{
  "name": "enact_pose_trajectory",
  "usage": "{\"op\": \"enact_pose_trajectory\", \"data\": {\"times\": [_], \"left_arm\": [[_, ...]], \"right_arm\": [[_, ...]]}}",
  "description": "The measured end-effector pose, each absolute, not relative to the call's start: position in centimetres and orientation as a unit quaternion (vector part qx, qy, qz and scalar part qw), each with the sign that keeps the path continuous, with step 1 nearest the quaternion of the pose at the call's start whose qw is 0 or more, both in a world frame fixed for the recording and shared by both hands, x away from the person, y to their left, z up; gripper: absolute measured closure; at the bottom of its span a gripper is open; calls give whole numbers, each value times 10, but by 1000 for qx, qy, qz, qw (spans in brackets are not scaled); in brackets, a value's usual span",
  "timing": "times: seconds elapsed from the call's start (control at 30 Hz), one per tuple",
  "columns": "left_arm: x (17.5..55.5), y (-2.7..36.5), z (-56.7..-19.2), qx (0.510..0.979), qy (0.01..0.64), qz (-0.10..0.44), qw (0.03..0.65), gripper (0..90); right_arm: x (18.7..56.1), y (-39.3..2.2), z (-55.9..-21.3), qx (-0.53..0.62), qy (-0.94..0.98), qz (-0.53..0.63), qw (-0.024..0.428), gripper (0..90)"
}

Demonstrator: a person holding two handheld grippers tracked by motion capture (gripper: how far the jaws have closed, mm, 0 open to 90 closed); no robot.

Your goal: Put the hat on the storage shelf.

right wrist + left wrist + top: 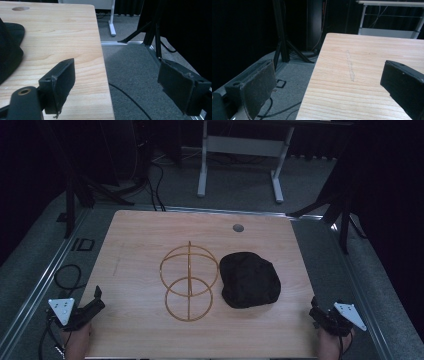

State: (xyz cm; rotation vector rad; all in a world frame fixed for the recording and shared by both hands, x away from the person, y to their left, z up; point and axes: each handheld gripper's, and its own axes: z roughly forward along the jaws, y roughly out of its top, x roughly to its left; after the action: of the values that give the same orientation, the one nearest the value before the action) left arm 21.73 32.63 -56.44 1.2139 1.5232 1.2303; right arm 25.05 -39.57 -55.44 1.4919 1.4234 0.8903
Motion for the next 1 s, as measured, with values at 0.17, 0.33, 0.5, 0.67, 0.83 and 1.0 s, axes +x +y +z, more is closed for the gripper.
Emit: {"op": "enact_pose_trajectory", "data": {"times": [0.17, 0.33, 0.5, 0.67, 0.83, 1.0], "left_arm": [[218, 326, -564, 485, 603, 487, 404, 6], [218, 326, -564, 487, 601, 488, 405, 6], [218, 326, -564, 487, 601, 488, 404, 6], [218, 326, -564, 488, 600, 488, 405, 6], [218, 326, -564, 488, 601, 487, 405, 6], [218, 326, -564, 488, 600, 487, 405, 6]], "right_arm": [[251, -397, -554, 601, 570, 359, 430, 142], [251, -397, -554, 604, 570, 359, 426, 142], [251, -397, -554, 603, 574, 360, 422, 142], [253, -397, -554, 600, 583, 359, 413, 139], [257, -396, -554, 606, 598, 360, 381, 137], [259, -389, -544, 605, 604, 372, 362, 137]]}}
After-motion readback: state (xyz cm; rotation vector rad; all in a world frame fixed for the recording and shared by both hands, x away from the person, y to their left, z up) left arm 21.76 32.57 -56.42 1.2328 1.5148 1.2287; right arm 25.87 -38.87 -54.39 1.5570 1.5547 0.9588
